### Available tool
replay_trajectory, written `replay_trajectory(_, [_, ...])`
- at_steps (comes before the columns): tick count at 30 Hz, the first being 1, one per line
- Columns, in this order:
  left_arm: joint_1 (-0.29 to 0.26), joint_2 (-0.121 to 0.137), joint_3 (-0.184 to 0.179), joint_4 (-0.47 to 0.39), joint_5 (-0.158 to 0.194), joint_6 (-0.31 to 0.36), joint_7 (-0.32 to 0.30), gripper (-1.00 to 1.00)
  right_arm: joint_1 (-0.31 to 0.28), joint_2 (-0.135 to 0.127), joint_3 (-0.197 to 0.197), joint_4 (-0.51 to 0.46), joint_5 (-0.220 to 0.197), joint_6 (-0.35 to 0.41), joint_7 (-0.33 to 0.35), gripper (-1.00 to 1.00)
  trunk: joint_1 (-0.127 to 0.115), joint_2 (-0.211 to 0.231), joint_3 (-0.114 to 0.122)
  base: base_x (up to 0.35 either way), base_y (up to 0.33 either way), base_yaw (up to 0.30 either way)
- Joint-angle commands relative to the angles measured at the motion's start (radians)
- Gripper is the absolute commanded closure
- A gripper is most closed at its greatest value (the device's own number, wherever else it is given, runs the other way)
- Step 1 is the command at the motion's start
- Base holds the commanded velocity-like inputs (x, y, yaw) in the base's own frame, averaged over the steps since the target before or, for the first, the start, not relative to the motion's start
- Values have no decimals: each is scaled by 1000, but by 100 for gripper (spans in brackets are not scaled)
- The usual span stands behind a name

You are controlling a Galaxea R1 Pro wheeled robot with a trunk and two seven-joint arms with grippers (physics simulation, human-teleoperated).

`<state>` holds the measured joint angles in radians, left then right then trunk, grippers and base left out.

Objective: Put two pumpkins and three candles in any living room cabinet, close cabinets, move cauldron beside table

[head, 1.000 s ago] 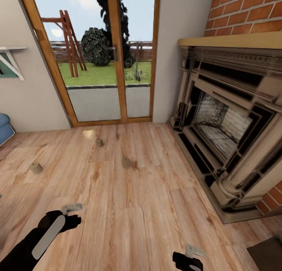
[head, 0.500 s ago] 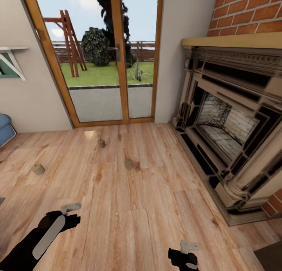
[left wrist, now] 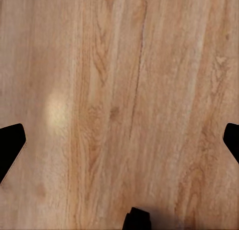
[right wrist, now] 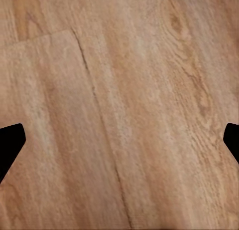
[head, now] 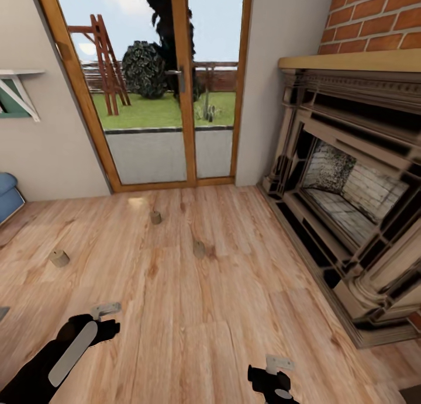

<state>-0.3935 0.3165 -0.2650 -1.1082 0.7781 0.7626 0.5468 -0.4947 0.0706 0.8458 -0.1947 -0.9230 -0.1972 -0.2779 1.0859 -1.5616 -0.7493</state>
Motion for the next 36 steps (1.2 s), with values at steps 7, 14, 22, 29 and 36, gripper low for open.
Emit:
replay_trajectory(7, [-1, 1, -3, -1, 9, -1, 10, -100, -1, 0, 9, 0, -10, -10, -4, -100, 0, 0, -1, 263, 149, 0])
replay_trajectory(14, [-1, 0, -4, -1, 8, -2, 10, -100, -1, 0, 9, 0, -10, -10, -4, -100, 0, 0, -1, 287, 12, 0])
replay_trajectory(22, [-1, -1, -5, -1, 6, -2, 10, -100, -1, 0, 9, 0, -10, -9, -4, -100, 0, 0, -1, 309, -35, 0])
replay_trajectory(29, [-1, -1, -5, -1, 6, -2, 10, -100, -1, 0, 9, 0, -10, -10, -4, -100, 0, 0, -1, 311, -3, 0])
replay_trajectory(36, [-1, -1, -5, -1, 4, -1, 10, -100, -1, 0, 9, 0, -10, -10, -4, -100, 0, 0, -1, 312, 25, 0])
